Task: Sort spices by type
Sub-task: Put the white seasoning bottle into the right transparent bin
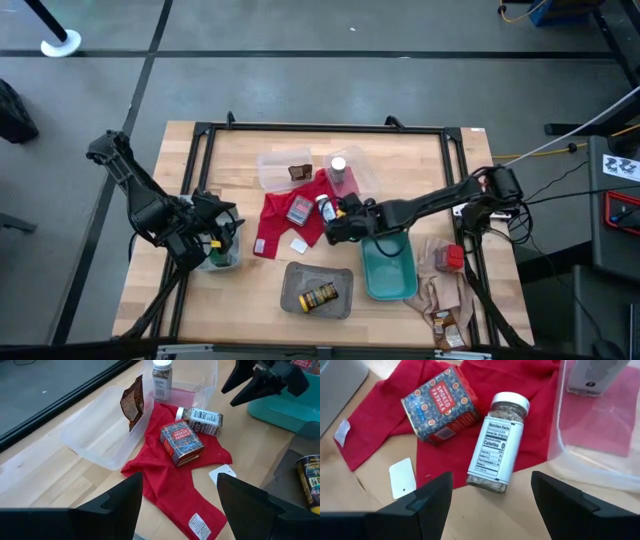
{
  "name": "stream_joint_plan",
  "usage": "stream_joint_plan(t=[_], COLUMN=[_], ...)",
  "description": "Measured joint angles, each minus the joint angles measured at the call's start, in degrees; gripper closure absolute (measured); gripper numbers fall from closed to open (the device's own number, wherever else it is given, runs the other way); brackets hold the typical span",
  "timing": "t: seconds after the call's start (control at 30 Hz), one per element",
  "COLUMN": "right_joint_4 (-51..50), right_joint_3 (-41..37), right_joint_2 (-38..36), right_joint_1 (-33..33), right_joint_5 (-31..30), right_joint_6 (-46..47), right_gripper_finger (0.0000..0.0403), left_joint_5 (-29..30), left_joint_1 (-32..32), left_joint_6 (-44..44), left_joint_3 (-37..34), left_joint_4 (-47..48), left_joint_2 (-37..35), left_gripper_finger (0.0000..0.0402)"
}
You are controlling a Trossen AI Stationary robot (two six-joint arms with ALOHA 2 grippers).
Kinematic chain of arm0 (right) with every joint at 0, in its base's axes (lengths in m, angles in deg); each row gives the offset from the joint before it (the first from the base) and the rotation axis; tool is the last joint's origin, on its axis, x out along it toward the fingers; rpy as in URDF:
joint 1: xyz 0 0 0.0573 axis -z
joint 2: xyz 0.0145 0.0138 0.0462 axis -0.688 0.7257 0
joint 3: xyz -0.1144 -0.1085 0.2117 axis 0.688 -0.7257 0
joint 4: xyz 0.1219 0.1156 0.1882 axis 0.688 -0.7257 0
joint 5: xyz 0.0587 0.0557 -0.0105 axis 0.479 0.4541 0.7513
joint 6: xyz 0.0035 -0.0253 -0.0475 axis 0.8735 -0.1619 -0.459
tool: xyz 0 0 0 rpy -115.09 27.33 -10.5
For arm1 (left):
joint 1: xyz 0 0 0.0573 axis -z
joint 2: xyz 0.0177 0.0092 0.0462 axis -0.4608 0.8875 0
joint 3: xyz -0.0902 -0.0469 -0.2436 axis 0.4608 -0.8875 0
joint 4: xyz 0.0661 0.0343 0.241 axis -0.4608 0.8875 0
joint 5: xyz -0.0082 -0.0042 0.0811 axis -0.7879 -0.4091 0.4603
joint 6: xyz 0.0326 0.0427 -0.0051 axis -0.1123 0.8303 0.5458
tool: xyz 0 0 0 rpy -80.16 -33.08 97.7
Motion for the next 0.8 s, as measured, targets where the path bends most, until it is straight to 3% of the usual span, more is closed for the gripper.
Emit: stream_joint_plan(t=[0.47, 0.8], right_joint_4=[5.9, 6.0], right_joint_3=[0.0, 0.0], right_joint_2=[6.7, 7.0], right_joint_1=[0.0, 0.1], right_joint_5=[-1.2, -2.7], right_joint_6=[3.0, 3.2], right_gripper_finger=[0.0132, 0.0132], left_joint_5=[0.0, 0.0], left_joint_1=[0.0, 0.0], left_joint_6=[0.0, 0.0], left_joint_3=[0.0, 0.0], left_joint_4=[0.0, 0.0], left_joint_2=[0.0, 0.0], left_gripper_finger=[0.0163, 0.0163])
